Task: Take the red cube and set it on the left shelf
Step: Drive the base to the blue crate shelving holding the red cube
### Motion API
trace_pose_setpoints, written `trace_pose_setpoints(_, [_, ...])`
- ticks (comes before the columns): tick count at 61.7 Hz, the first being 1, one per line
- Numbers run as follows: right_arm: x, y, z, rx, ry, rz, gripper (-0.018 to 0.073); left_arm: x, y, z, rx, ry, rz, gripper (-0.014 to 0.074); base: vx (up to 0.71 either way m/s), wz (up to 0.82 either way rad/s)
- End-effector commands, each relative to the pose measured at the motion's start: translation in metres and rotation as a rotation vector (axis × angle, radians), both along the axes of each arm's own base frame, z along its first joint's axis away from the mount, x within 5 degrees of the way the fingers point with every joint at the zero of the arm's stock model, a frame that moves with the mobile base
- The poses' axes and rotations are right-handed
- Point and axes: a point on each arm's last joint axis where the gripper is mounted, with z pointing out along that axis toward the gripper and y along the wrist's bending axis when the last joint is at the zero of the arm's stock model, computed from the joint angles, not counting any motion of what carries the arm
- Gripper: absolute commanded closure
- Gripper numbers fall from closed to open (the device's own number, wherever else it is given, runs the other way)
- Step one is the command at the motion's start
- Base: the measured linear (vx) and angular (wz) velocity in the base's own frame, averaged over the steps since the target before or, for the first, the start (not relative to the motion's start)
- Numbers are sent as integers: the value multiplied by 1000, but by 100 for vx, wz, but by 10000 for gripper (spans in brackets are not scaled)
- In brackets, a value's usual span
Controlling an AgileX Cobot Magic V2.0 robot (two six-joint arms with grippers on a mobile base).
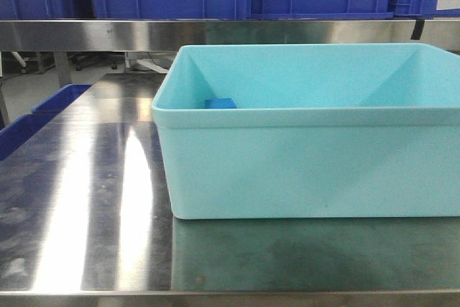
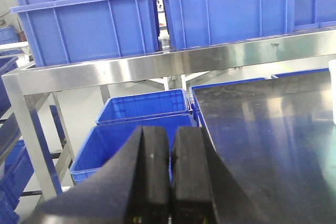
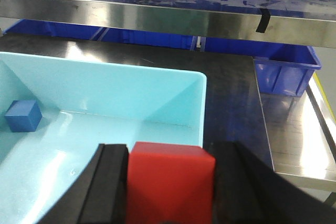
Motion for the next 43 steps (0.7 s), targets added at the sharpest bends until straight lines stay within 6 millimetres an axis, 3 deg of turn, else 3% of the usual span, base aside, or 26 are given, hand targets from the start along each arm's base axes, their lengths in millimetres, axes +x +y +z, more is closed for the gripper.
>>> trace_pose_setpoints(1, [1,0,17,2,-111,3,500,1,0,0,-13,-52,4,491,0,0])
trace_pose_setpoints(43, [1,0,17,2,-111,3,500,1,0,0,-13,-52,4,491,-1,-2])
